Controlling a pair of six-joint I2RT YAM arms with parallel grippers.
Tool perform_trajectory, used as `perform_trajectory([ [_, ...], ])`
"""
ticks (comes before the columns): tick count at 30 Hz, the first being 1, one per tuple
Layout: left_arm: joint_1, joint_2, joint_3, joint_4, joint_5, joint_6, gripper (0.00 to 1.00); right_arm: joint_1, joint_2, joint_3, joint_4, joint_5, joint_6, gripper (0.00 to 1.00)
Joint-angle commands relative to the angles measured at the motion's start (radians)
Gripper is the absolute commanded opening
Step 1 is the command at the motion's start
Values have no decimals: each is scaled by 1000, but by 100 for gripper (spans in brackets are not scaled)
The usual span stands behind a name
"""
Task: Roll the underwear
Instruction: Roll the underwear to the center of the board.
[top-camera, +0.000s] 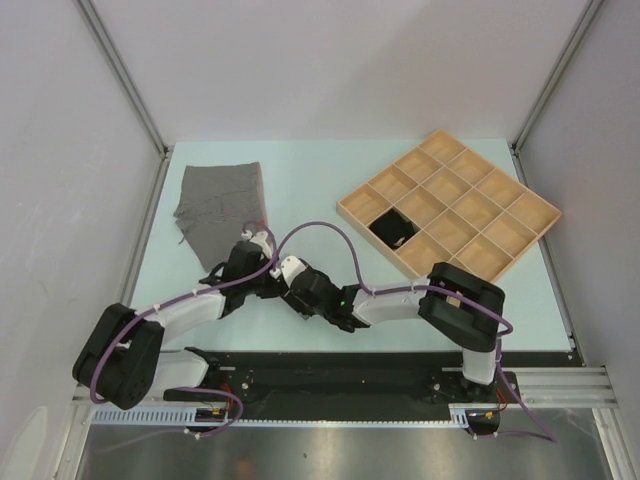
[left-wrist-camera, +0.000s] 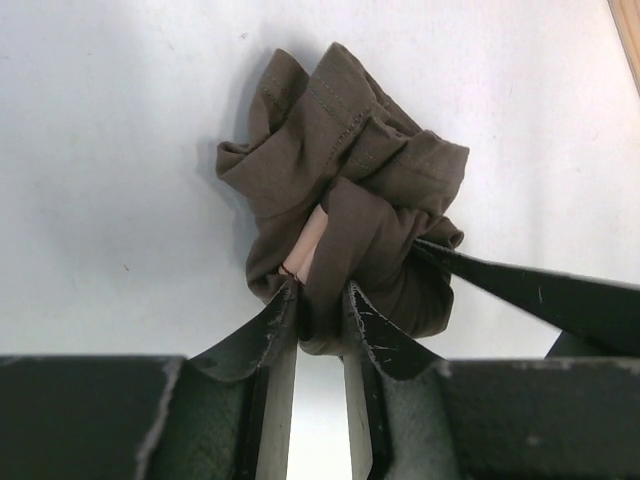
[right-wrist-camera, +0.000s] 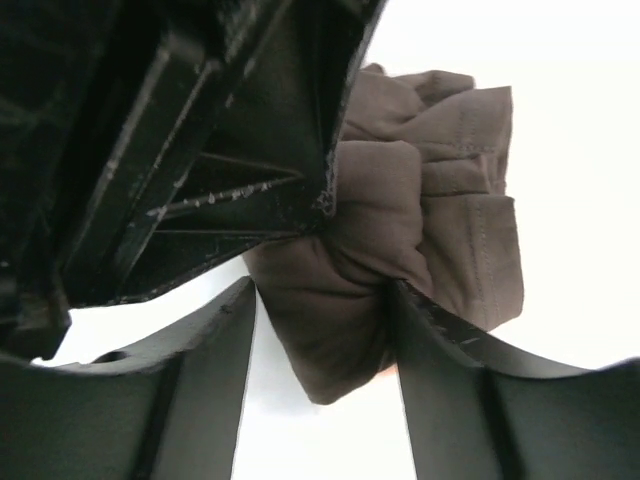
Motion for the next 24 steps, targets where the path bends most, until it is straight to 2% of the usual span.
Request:
perform_trajectory([
  [1,14,-8,27,-31,15,15,27,11,135,-40,-134,103,114,54],
  [2,17,-11,27,-30,18,13,27,15,147,-42,-134,113,123,48],
  [3,18,-12,27,-30,24,9,29,17,158,-43,-137,116,128,34],
  [5,23,-29,29,-31,27,3,32,20,181,-40,-147,100,131,25],
  [6,28,-35,32,-34,26,1,40,21,183,-40,-148,86,131,15],
  [10,52,-90,41,-108,-9,-8,58,24,154,-36,-154,-14,131,1],
  [14,75,-147,29,-169,-71,-16,74,12,92,-17,-222,-143,158,0],
  [20,78,-277,-5,-194,-117,-24,80,-34,54,24,-272,-347,201,0],
  [24,78,-370,-32,-193,-111,-11,80,-78,51,46,-279,-478,235,0],
])
